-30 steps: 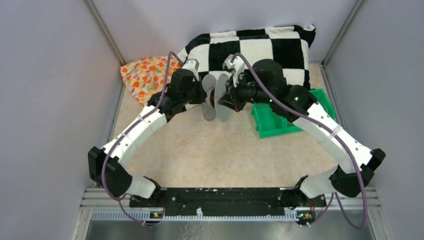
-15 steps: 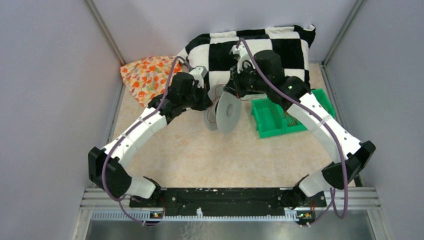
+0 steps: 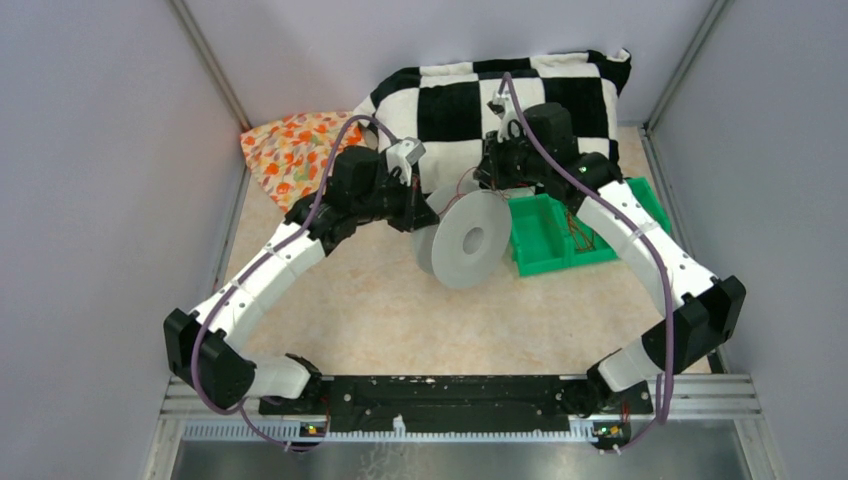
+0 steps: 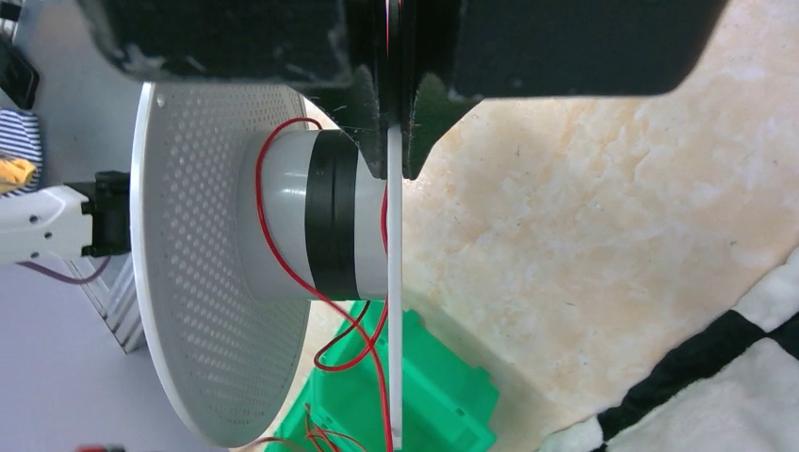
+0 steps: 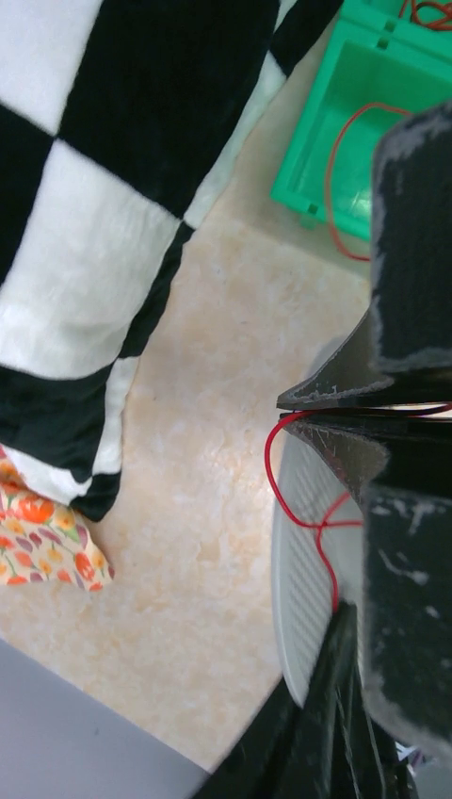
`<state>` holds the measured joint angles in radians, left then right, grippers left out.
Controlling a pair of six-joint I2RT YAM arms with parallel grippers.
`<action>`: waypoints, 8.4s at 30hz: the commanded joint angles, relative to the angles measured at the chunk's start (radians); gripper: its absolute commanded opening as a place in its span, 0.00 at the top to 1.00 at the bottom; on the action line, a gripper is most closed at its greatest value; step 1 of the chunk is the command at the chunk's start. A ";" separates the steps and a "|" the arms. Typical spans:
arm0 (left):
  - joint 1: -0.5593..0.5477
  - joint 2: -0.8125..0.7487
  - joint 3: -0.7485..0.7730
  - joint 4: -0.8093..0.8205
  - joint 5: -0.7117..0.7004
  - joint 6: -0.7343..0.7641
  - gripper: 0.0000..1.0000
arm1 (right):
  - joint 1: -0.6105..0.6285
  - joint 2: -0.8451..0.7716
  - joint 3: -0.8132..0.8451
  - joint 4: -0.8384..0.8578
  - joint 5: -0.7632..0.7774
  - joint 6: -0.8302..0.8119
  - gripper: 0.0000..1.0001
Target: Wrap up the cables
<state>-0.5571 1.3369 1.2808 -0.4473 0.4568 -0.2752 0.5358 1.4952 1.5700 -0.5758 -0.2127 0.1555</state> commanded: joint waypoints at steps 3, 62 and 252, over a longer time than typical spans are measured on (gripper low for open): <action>-0.001 -0.073 0.025 0.024 0.126 0.063 1.00 | -0.100 -0.073 -0.029 0.036 -0.018 0.019 1.00; 0.145 -0.196 0.203 0.286 0.051 -0.384 1.00 | -0.227 -0.419 -0.737 0.637 -0.587 0.376 0.50; 0.370 -0.125 0.124 0.410 0.141 -0.490 1.00 | -0.150 -0.383 -0.354 0.095 -0.070 0.129 1.00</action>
<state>-0.1883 1.2667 1.3792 -0.2455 0.5789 -0.6666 0.2768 1.1225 1.2957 -0.4618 -0.2836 0.2741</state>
